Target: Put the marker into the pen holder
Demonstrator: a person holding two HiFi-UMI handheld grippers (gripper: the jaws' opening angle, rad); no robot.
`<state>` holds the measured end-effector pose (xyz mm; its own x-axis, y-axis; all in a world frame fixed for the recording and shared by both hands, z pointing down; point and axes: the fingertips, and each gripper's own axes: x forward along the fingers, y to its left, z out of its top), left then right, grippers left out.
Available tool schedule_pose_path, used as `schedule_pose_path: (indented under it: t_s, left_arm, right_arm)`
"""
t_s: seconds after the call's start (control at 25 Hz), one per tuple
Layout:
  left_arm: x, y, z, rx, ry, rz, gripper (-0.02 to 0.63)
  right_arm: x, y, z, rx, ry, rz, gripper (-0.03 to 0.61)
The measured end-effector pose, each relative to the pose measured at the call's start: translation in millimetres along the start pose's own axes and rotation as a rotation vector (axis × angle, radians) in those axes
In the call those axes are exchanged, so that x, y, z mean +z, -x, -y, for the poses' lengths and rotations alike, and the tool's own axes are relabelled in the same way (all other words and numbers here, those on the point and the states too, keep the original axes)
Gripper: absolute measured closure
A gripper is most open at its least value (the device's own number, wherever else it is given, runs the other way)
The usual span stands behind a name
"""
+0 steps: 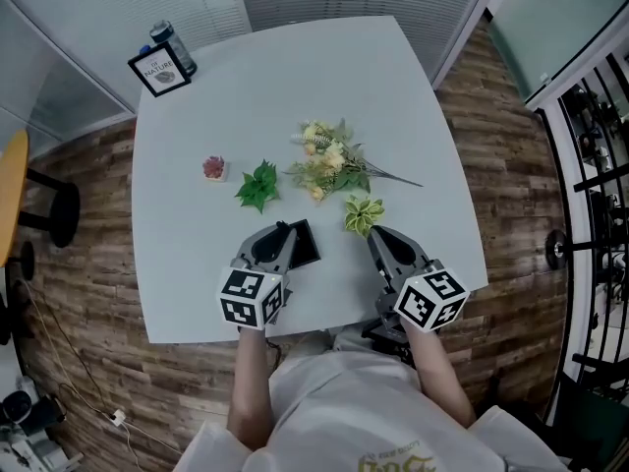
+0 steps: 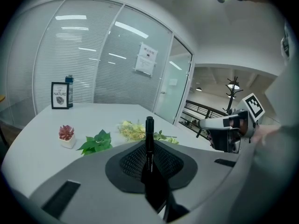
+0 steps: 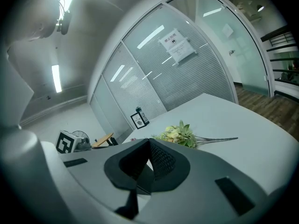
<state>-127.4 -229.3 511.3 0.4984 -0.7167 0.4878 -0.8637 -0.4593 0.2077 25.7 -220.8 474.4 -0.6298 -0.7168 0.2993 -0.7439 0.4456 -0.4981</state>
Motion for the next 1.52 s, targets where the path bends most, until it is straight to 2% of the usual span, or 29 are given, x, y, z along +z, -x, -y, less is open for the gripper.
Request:
schedule_pose_path:
  t_s: [0.44, 0.76, 1.16, 1.52]
  left_arm:
    - [-23.2, -17.9, -0.4, -0.005, -0.04, -0.09, 0.563]
    - [-29.4, -24.4, 1.7, -0.002, -0.1, -0.154, 0.563]
    - [-45.7, -34.2, 3.6, 0.008, -0.22, -0.342, 0.561]
    - [-46.6, -34.3, 4.8, -0.008, -0.213, -0.365, 0.561]
  right_arm:
    - [-17.8, -8.5, 15.5, -0.018, -0.007, -0.048, 0.561]
    - [-22.2, -10.4, 25.9, -0.035, -0.025, -0.058, 0.561]
    - [-28.2, -13.6, 29.4, -0.047, -0.036, -0.067, 0.561]
    - [-30.4, -11.5, 33.2, -0.065, -0.042, -0.071, 0.561]
